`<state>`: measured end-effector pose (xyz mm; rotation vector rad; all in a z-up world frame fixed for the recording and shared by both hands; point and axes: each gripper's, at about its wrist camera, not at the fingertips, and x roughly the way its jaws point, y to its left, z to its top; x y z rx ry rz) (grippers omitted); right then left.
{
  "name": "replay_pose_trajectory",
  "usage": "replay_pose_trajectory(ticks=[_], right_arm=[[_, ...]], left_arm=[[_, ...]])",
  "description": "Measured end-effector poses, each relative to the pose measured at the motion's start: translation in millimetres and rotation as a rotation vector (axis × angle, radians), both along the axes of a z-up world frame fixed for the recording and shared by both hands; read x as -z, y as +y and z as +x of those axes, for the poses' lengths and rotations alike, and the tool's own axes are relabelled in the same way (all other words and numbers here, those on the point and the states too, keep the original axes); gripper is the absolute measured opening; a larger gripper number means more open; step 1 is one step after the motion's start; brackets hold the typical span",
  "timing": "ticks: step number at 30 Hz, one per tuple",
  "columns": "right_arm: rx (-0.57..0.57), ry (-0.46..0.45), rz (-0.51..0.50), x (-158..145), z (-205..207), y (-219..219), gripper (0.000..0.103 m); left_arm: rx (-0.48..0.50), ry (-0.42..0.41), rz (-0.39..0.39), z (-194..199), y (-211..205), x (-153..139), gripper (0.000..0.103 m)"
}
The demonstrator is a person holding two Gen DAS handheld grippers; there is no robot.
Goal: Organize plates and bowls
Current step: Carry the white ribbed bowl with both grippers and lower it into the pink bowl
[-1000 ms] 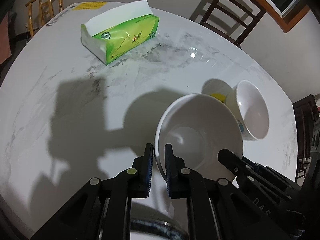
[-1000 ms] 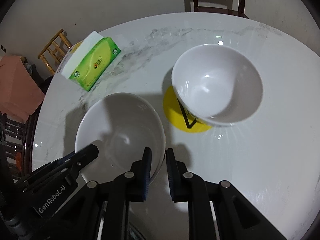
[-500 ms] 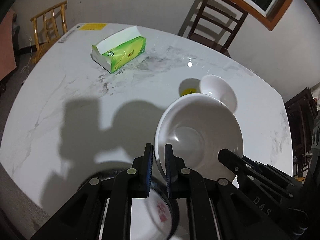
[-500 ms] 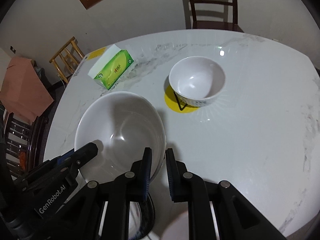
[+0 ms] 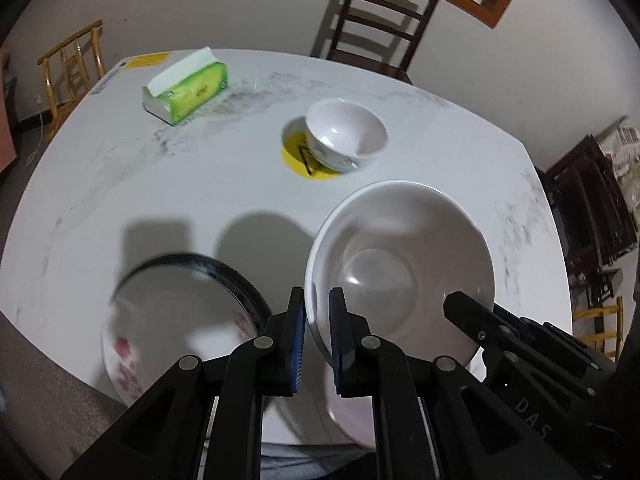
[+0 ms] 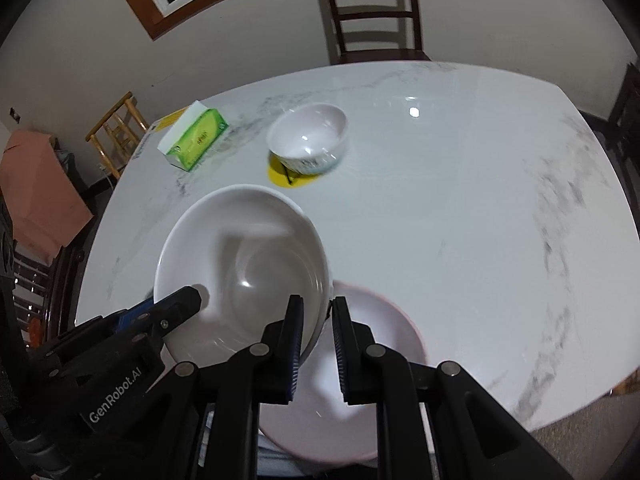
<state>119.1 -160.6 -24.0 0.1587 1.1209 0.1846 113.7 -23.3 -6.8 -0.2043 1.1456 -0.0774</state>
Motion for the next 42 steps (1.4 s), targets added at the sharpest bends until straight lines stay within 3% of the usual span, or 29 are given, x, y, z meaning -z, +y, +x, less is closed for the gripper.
replay_pose_trajectory(ticks=[9,21,42], right_arm=[[0.034,0.051,0.017,29.4,-31.3,-27.4,0.015],[0.049,0.091,-0.024,60.8,-38.1,-30.5,0.015],[0.068,0.106,-0.019,72.9,-33.4,-27.2,0.018]], left_arm=[[0.02,0.03,0.001,-26.6,-26.8,24.0,0.009],[0.028,0.11,0.018,-34.0,-39.4,63.0,0.009],[0.015,0.098,0.04,-32.1,-43.3,67.6,0.009]])
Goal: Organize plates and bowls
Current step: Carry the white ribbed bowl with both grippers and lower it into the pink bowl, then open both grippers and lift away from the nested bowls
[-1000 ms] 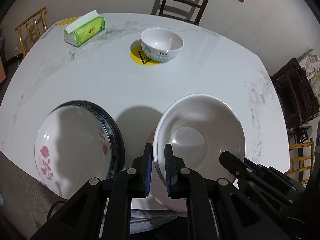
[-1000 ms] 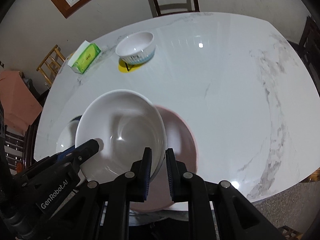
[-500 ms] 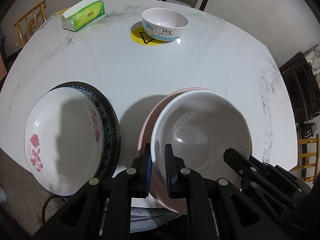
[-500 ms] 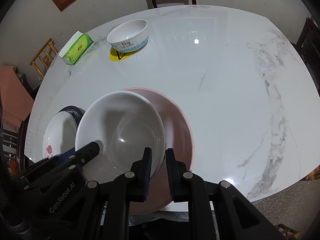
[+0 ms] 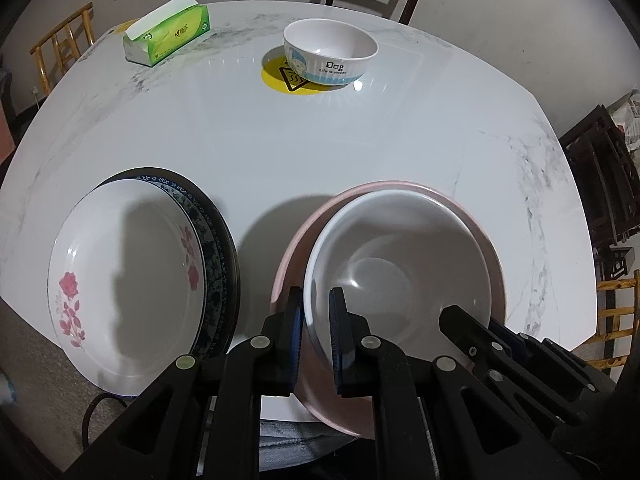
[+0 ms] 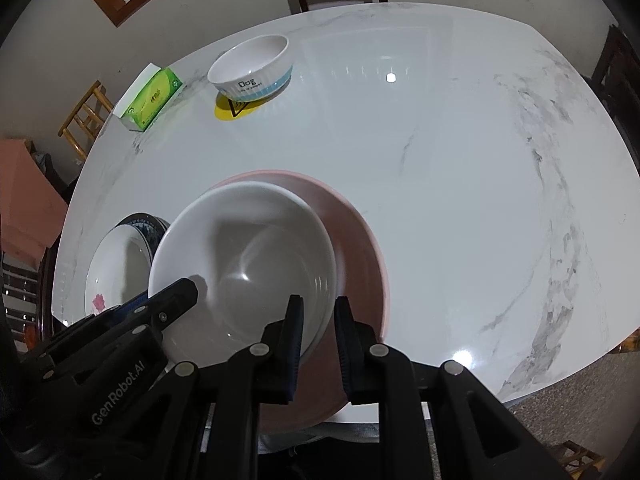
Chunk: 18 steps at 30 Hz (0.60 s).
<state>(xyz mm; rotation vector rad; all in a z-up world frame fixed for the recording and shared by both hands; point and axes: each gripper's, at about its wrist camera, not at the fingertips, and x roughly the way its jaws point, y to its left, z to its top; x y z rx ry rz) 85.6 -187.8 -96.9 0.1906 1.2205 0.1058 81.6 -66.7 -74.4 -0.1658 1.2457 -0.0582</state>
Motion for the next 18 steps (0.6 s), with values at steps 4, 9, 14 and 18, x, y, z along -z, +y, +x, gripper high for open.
replay_pose_trajectory(ticks=[4,9,14,18], right_arm=[[0.013,-0.011,0.0,-0.3,-0.9,-0.5,0.018],[0.012,-0.016,-0.011,-0.1,-1.1,-0.3,0.018],[0.015,-0.026,-0.014,-0.2,-2.6,0.7,0.018],[0.016,-0.034,-0.016,0.4,-2.8,2.1,0.018]], left_arm=[[-0.001,-0.002,-0.006,1.2,1.3,-0.3,0.011],[-0.002,-0.004,-0.019,1.9,2.4,-0.5,0.011],[-0.005,-0.007,-0.031,0.8,3.6,-0.8,0.011],[-0.004,-0.012,-0.031,0.0,3.6,-0.9,0.013]])
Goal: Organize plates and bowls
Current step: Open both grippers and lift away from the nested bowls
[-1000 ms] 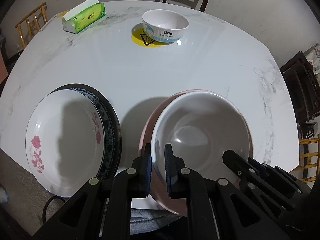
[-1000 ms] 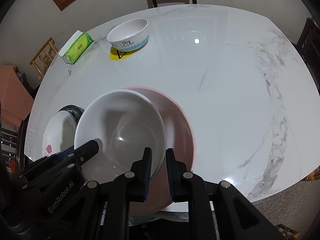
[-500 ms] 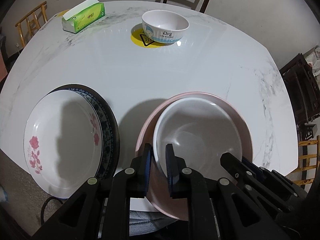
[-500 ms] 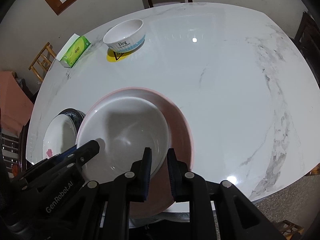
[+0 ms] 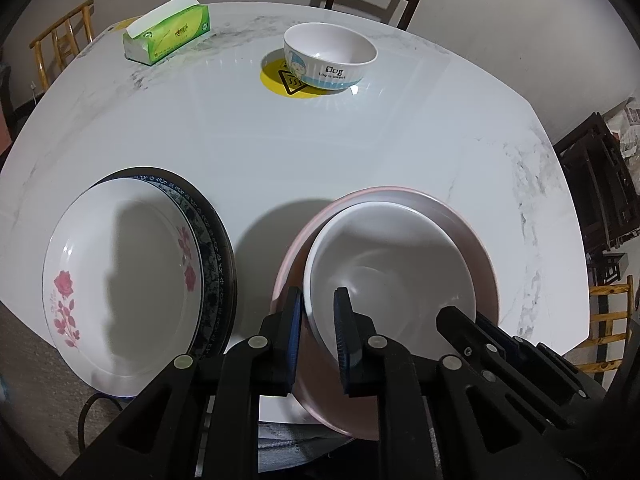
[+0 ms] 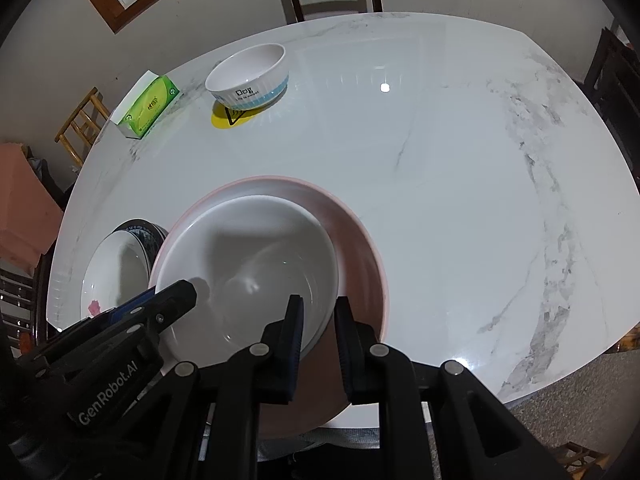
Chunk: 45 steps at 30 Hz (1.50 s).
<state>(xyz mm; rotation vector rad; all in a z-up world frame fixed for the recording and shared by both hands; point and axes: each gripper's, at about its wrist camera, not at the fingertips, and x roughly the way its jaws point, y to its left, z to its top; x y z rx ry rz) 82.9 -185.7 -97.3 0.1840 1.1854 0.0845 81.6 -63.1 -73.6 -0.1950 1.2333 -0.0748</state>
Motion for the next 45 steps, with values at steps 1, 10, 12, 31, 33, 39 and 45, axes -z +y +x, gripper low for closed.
replay_pose_trajectory(ticks=[1,10,12,31,33,39,45], right_arm=[[-0.001,-0.002,0.001,-0.1,0.0,0.1,0.018],[-0.011,-0.024,-0.03,-5.2,-1.7,2.8,0.018],[-0.01,-0.025,-0.032,-5.1,-2.0,2.1,0.018],[-0.023,-0.1,-0.075,-21.7,-8.2,2.1,0.025],[-0.023,-0.11,-0.076,-24.3,-9.0,1.1,0.025],[-0.035,-0.138,-0.09,-32.4,-8.9,1.5,0.025],[-0.056,-0.148,-0.088,-36.2,-6.6,0.6,0.025]], left_arm=[[-0.001,-0.001,-0.003,-0.6,0.2,0.1,0.014],[-0.01,-0.01,-0.027,-3.9,5.0,-1.5,0.015],[-0.009,-0.012,-0.031,-4.2,5.2,-1.7,0.016],[0.034,-0.087,-0.038,-9.8,-0.3,-16.2,0.036],[0.032,-0.098,-0.04,-10.0,1.0,-19.2,0.038],[0.022,-0.124,-0.037,-10.5,7.4,-27.8,0.043],[0.004,-0.15,0.0,-9.9,14.3,-32.8,0.044]])
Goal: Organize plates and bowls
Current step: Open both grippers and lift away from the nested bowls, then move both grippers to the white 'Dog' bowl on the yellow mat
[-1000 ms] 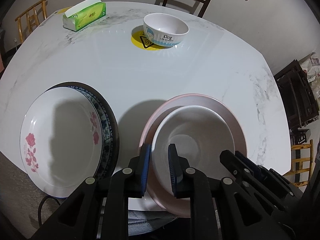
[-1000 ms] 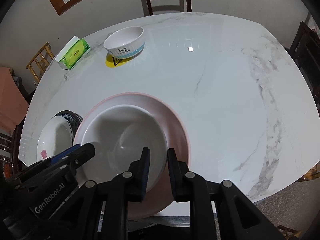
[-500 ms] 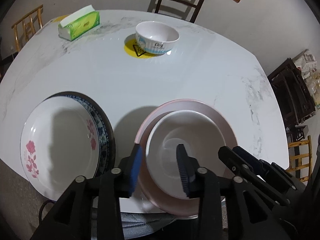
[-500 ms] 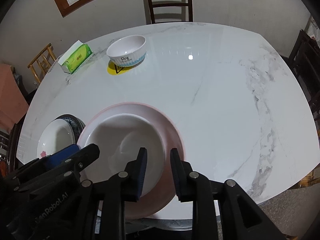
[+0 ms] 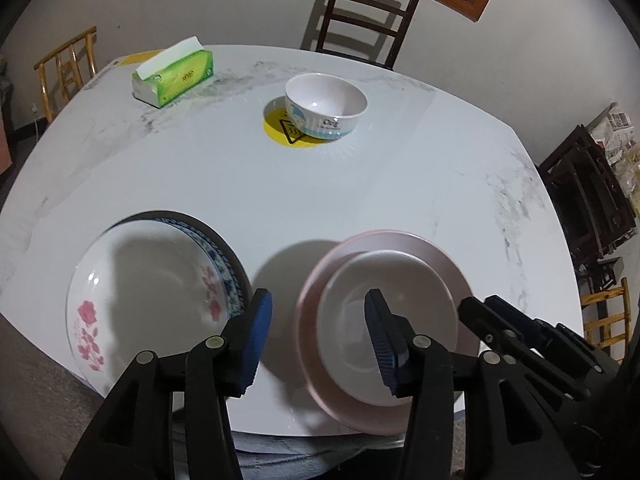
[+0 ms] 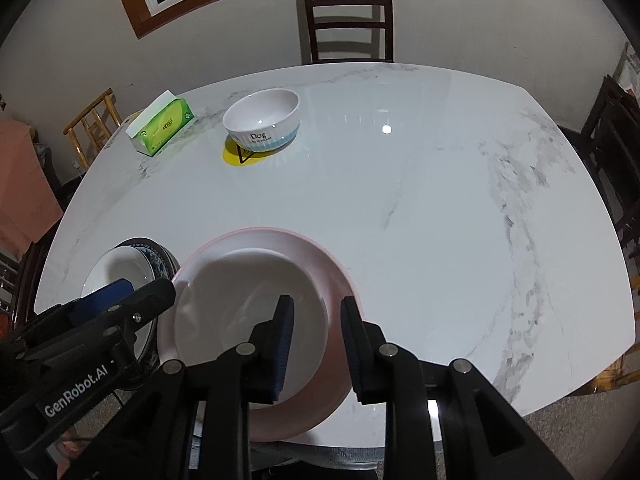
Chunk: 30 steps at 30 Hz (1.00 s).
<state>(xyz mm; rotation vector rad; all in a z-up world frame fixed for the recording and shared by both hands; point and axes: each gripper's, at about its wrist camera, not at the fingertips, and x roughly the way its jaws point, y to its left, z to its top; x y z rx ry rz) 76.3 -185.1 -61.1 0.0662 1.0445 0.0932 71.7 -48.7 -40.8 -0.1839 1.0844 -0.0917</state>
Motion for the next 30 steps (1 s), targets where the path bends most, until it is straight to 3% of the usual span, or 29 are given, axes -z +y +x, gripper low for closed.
replay_pose_trajectory(ticks=[15,30], right_arm=[[-0.033,-0.003,-0.096,-0.9,34.9,-10.5,0.025],[-0.103,0.09,-0.009,16.7,113.7,-20.8,0.025]], left_arm=[[-0.044,0.01,0.076,22.7,19.7,6.6,0.047],[-0.099,0.035,0.097,92.0,43.3,4.4,0.049]])
